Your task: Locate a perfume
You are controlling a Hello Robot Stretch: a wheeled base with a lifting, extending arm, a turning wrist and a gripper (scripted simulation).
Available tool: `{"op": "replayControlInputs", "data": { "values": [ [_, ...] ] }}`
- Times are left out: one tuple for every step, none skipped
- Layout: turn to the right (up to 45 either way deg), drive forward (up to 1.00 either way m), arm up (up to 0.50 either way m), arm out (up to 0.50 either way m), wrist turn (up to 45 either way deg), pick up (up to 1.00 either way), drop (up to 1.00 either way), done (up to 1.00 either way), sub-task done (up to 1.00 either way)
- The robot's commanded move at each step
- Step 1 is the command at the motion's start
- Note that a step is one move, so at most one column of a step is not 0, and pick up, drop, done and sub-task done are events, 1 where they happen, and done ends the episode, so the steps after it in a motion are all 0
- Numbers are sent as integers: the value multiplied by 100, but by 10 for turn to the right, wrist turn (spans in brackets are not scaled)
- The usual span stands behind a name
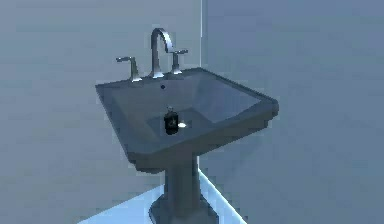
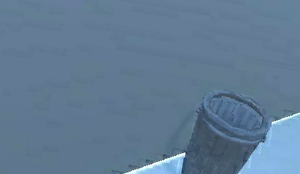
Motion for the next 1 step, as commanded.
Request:
{"op": "replayControlInputs", "data": {
  "values": [
    [0, 0, 0, 0, 0, 0, 0, 100, 0]
  ]
}}
